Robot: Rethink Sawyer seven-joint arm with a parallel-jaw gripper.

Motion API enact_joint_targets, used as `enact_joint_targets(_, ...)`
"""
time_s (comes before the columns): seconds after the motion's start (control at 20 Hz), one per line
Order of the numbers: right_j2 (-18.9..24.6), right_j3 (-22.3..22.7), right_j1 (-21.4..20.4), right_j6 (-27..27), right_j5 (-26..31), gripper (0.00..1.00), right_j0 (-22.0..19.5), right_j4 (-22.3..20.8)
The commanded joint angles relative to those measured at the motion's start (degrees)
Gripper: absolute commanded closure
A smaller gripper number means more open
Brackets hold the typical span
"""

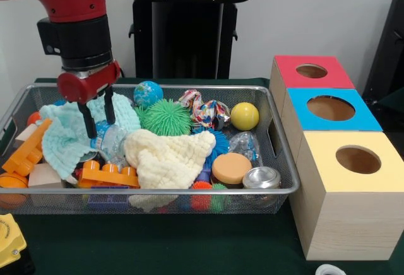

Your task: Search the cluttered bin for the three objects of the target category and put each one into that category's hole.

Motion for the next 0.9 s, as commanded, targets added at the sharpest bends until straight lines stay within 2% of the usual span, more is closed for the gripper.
enact_joint_targets(0.05,-0.14,-6.25,6.09,-4.63,-3.33,0.0,0.74,-4.86)
enact_joint_targets(0.65,-2.82,-6.76,8.0,-1.7,-4.6,0.0,2.56,-6.22)
enact_joint_targets(0.7,-1.59,-6.26,8.66,-4.02,-4.3,1.0,1.46,-5.62)
enact_joint_targets(0.9,-1.23,-5.77,7.92,-3.37,-3.04,1.0,1.03,-3.78)
